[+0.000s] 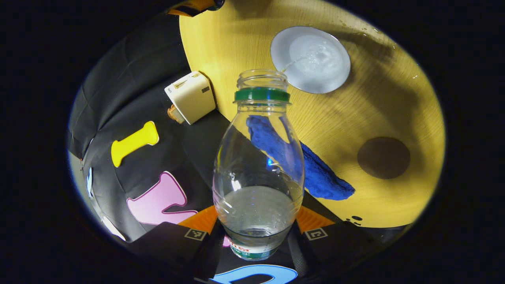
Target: Open the teacup lid with one hand, grasp the water bottle and pour water into the teacup with the other hand; after pouring, place the water bottle on the coaster and then close the teacup lid.
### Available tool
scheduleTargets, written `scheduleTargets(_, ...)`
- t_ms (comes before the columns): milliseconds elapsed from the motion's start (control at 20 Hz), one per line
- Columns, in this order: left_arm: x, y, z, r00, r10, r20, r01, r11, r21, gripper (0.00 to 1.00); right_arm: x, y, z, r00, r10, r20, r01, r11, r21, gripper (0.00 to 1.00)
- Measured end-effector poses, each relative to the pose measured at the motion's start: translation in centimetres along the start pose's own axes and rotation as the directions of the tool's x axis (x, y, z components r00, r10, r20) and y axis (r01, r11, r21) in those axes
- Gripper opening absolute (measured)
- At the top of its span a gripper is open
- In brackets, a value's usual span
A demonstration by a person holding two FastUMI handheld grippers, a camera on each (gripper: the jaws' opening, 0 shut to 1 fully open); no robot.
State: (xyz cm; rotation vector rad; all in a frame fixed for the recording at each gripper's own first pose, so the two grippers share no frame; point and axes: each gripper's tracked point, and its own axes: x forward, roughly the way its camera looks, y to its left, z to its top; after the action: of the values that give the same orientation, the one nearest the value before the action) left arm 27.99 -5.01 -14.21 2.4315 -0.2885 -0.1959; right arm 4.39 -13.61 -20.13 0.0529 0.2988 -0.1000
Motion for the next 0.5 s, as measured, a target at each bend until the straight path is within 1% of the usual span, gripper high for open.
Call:
scheduleTargets(200, 0.11, 0.10, -0.13, 1.000, 0.001, -0.014, -0.001, 1.000, 0.005, 0.75, -0.07, -0.36, 0.22, 1.000, -0.006, 0.003, 0.006, 1.000, 0.009, 0.28)
scheduleTargets(500, -0.13, -0.20, -0.13, 1.000, -0.005, -0.006, 0.005, 1.000, 0.018, 0.75, 0.09, -0.66, 0.06, 1.000, -0.020, -0.006, 0.020, 1.000, 0.015, 0.28)
